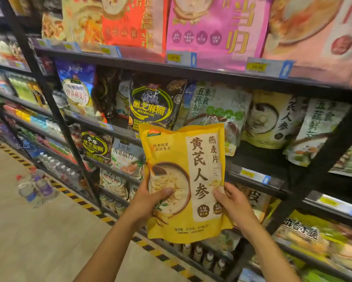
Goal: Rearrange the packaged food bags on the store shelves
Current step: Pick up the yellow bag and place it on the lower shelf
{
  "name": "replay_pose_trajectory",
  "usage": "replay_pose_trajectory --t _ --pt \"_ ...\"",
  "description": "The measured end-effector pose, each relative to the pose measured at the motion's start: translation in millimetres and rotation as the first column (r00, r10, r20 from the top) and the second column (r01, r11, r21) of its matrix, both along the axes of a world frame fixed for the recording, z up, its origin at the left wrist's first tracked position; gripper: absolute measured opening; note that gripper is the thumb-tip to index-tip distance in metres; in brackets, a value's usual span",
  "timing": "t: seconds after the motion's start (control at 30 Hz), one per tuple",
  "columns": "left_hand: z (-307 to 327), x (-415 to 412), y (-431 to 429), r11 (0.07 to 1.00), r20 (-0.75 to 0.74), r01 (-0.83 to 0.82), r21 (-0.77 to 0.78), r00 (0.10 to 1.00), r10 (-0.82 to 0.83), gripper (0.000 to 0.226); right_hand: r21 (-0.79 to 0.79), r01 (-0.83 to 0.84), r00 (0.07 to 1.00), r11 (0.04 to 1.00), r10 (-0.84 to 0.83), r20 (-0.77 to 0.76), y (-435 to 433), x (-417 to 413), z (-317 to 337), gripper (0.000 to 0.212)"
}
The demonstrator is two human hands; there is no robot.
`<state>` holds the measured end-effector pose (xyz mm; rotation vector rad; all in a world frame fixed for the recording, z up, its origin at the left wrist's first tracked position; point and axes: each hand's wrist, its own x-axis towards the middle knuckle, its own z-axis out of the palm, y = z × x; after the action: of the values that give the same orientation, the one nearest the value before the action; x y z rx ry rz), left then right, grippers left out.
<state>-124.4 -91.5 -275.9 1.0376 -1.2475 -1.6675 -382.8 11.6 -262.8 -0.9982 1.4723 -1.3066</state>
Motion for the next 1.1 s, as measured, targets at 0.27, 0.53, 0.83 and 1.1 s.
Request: replay_pose_trajectory --t 0.27,0.53,0.83,1.1 --pt "32.0 -50.8 -79.2 0.957 -0.032 0.278 -0.085 0.959 -0.281 0.071 -0.002 0.246 0.957 0.969 -0.243 -0.159 -6.5 5.2 5.7 0.071" --pt "51.8 -120.2 -127.8 0.889 0.018 0.443 -0.118 0.896 -0.444 0.083 -0.068 0.557 0.731 0.827 -0.528 -0.431 -5.7 9.8 7.7 0.105" --pt "78.4 -213.3 -146.8 0.833 0.095 0.503 -0.229 0.863 -0.495 0.049 -0.119 0.686 0.584 0.718 -0.641 -0.498 -31.7 -43.7 23.8 0.133" --pt "95.3 -281.9 -159.6 0.897 0.294 0.432 -0.093 0.873 -0.389 0.055 -0.101 0.718 0.558 0.688 -0.657 -0.507 -67.4 -109.9 35.5 0.146"
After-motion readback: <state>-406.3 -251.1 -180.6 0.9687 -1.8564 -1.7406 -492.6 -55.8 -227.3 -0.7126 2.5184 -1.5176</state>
